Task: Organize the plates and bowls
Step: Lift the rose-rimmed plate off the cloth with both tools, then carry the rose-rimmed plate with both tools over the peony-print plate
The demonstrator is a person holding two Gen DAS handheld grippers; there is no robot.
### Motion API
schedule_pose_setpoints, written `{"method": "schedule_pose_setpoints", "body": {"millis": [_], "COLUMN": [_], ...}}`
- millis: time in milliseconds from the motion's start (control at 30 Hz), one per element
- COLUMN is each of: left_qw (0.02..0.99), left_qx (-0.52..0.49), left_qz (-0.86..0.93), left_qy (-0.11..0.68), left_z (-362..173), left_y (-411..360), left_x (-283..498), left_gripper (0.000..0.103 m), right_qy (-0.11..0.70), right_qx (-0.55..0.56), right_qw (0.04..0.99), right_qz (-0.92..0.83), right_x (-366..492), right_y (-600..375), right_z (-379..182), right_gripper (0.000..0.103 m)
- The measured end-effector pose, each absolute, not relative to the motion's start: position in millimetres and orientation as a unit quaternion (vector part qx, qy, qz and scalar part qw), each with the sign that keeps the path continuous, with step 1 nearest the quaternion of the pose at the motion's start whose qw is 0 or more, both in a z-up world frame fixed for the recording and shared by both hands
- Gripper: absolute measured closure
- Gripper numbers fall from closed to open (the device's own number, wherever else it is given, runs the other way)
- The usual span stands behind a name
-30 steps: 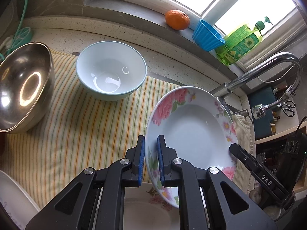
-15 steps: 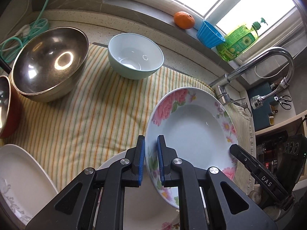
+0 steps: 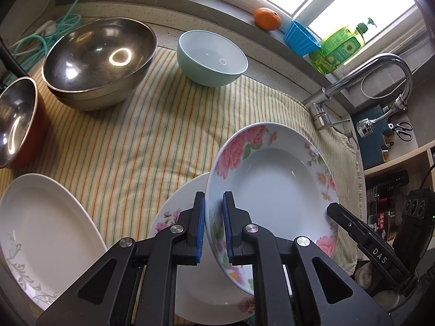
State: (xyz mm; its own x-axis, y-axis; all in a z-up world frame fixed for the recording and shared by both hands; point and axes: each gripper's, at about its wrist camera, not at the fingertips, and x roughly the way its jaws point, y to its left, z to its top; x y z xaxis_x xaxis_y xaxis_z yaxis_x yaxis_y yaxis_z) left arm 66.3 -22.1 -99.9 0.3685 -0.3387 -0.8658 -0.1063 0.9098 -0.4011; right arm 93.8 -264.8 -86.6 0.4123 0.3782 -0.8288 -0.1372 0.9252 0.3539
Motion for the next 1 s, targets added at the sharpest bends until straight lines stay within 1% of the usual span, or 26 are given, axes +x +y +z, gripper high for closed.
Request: {"method": "schedule_pose_setpoints", "body": {"millis": [367, 1000], "left_qw": [0.799, 0.798], "left_qx": [-0.185, -0.169], "left_qz": [-0.083, -0.09], "left_qy": [0.566, 0.572], "left_z": [-107.4, -122.5], "left_y": [-15.1, -10.2], "left_x": [49.9, 34.6], "left_gripper": [0.092, 0.091], "right_qy": [0.525, 0.522], "right_qx": [0.126, 0.099], "right_qw": [0.829, 0.836], "right_qz": [0.146, 0.134], "right_x": [65.4, 36.7], "right_y": [-258.2, -244.0], "right_z": [-99.2, -111.7], "right_gripper": [0.093, 0.092]}}
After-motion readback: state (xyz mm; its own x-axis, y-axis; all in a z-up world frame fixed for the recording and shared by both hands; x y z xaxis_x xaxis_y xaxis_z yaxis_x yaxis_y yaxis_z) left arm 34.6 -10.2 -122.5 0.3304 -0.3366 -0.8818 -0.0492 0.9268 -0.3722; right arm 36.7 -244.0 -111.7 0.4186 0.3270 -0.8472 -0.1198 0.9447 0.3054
